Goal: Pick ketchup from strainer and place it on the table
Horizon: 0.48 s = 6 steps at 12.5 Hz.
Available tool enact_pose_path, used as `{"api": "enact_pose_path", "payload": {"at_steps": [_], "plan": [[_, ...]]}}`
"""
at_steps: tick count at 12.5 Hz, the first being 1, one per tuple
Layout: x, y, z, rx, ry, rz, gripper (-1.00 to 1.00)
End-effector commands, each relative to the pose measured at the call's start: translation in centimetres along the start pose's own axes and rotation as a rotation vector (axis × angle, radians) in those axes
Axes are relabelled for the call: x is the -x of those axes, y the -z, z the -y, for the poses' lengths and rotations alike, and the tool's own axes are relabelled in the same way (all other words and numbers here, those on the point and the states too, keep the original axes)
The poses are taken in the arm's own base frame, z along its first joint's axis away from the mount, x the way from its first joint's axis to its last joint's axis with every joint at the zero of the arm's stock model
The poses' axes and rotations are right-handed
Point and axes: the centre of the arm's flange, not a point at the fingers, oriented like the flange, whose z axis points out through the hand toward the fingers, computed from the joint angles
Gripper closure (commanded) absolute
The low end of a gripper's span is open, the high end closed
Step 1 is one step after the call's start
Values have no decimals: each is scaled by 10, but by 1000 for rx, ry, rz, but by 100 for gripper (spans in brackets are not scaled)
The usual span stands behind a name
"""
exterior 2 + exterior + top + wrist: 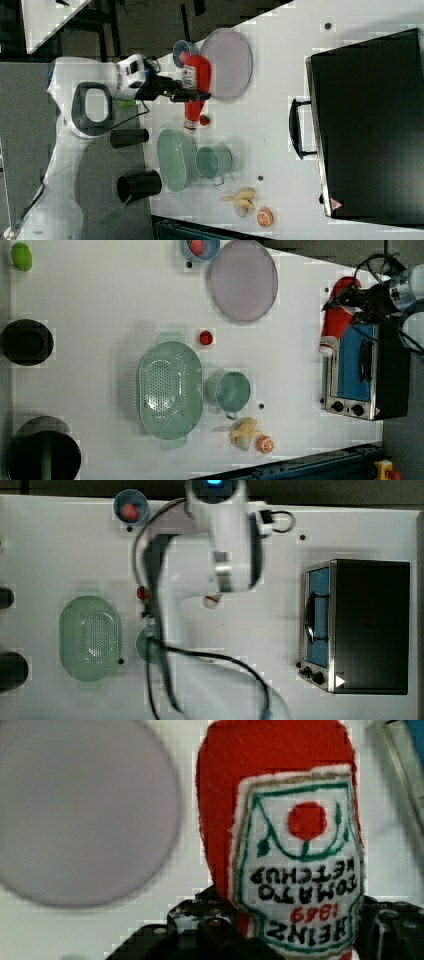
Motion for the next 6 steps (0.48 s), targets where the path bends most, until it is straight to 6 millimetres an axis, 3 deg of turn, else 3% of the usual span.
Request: {"api": "enact_pose_path", "payload": {"at_steps": [1,4,6], "plan": [[27,0,21,-4,168,-2,-21],[33,-35,10,-31,162,-30,-21],[42,-68,1,-46,155,-25,-21]]}}
